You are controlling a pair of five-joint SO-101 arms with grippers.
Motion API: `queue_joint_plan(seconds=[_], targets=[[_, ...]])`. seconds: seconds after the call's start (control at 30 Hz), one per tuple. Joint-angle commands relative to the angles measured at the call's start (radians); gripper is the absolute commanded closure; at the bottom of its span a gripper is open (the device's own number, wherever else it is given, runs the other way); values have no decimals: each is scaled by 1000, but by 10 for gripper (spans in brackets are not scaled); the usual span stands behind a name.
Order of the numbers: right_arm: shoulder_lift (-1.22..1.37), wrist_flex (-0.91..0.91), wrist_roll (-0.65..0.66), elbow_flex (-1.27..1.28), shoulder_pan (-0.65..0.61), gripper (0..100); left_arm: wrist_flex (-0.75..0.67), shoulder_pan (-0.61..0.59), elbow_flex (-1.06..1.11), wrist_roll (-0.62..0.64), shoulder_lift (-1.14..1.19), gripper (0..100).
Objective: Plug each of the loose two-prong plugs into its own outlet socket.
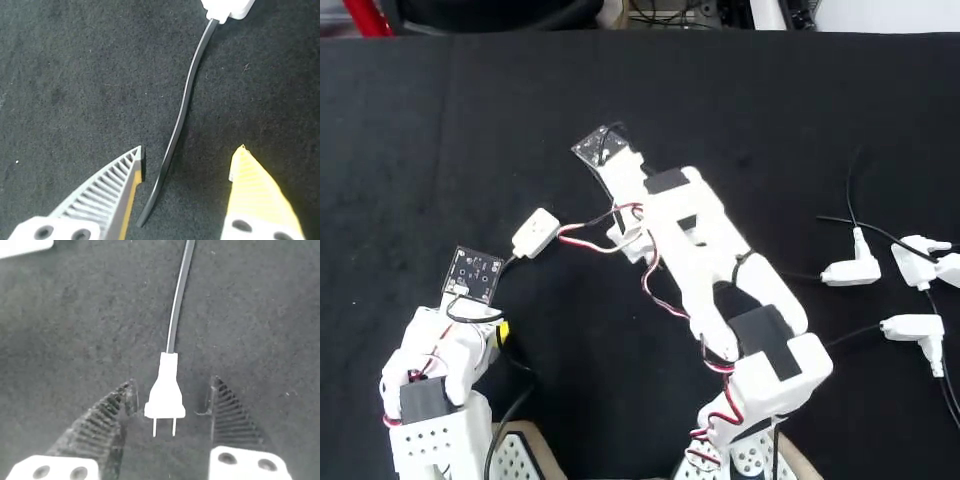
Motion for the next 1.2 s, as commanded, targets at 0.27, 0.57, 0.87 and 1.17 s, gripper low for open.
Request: queue_joint_plan(seconds=[0.27,0.57,0.87,1.17], targets=[[1,44,107,-56,21,822,-11,1,-5,-6,-3,722],[125,57,187,-139,104,822,-11,1,-5,-6,-3,722],[114,117,189,-174,110,822,-11,1,-5,-6,-3,722],[125,91,239,-189,126,822,-11,1,-5,-6,-3,722]])
